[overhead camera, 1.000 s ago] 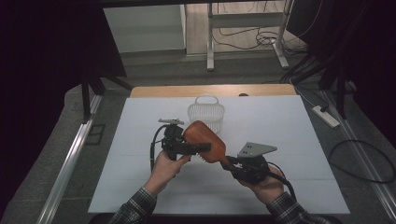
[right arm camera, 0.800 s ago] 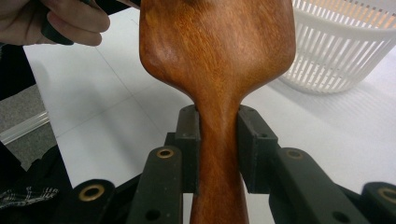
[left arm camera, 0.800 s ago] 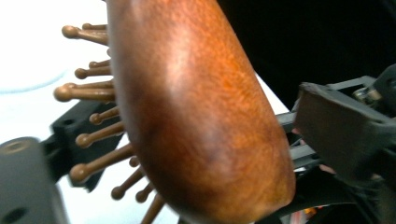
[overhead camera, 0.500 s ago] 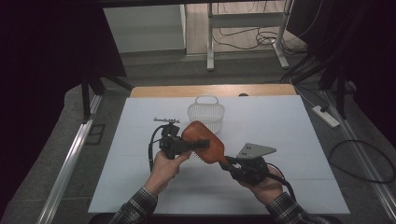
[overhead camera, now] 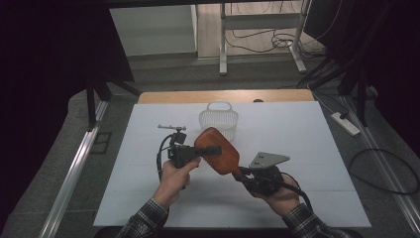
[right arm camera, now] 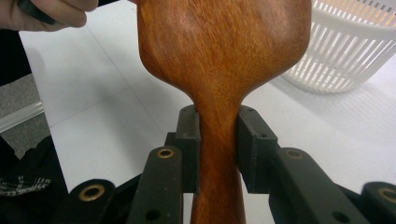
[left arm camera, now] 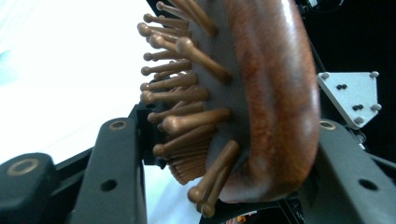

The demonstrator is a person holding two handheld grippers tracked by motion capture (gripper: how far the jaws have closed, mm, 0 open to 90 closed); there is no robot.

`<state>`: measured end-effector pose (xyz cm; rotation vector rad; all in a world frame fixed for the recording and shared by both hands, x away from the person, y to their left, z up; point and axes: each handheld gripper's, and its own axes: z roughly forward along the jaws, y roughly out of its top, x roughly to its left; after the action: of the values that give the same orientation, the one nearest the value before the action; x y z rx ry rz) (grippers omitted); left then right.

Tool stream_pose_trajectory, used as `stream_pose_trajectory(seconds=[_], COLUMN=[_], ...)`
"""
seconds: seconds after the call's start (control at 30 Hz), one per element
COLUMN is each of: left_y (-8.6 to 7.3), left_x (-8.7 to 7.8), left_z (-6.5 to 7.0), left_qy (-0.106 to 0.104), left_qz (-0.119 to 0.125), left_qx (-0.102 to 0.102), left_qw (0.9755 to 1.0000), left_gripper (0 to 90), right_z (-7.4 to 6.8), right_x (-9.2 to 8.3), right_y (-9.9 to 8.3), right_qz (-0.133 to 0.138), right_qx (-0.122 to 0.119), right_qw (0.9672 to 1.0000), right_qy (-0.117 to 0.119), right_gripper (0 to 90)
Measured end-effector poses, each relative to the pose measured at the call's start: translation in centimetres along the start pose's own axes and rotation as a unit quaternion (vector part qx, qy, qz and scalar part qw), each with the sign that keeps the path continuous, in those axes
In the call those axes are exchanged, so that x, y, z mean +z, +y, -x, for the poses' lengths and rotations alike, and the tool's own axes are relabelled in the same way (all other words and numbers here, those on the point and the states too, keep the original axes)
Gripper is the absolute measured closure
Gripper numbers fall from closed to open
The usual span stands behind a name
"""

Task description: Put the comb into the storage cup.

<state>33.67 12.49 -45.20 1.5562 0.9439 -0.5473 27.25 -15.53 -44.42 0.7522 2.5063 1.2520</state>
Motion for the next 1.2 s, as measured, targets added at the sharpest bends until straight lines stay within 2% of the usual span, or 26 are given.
stream_pose_trajectory(seconds=[0.13,0.33,0.37,0.5,0.6,0.63,0.77,0.93,1.0,1.2], left_y=[0.1,0.4,0.5,0.5,0.5,0.6,0.7,0.8,0.8,1.1], left_x=[-0.1,-0.4,-0.5,-0.6,-0.6,-0.7,-0.7,-0.7,-0.7,-0.7], left_z=[0.4,1.0,1.2,1.3,1.4,1.6,1.7,2.1,2.3,2.9], left_qy=[0.0,0.0,0.01,0.019,0.024,0.031,0.036,0.048,0.054,0.067], left_qz=[0.003,0.009,0.01,0.009,0.011,0.009,0.008,0.005,0.005,0.002], left_qx=[0.017,0.033,0.04,0.047,0.05,0.056,0.062,0.076,0.085,0.105], left_qw=[0.9999,0.9994,0.9991,0.9987,0.9984,0.9979,0.9974,0.9959,0.9949,0.9922], left_gripper=[54.2,54.4,54.3,54.3,54.1,54.1,54.1,54.1,54.1,54.0], right_z=[0.1,0.3,0.2,0.2,0.4,0.5,0.7,1.0,1.0,1.0], right_x=[0.0,0.3,0.3,0.4,0.5,0.5,0.4,0.2,0.1,-0.1], right_y=[0.1,0.1,0.1,0.1,0.1,0.1,0.1,0.1,0.1,0.0], right_qz=[0.002,-0.015,-0.017,-0.028,-0.042,-0.046,-0.055,-0.057,-0.062,-0.072], right_qx=[-0.001,0.003,0.003,-0.005,-0.002,0.0,0.004,0.012,0.019,0.018], right_qw=[1.0,0.9999,0.9998,0.9996,0.9991,0.9989,0.9984,0.9981,0.9975,0.9966], right_qy=[0.003,0.005,0.004,-0.002,0.004,0.008,0.013,0.019,0.029,0.034], right_gripper=[70.5,58.8,56.9,49.0,42.3,41.8,37.4,31.0,28.9,21.5])
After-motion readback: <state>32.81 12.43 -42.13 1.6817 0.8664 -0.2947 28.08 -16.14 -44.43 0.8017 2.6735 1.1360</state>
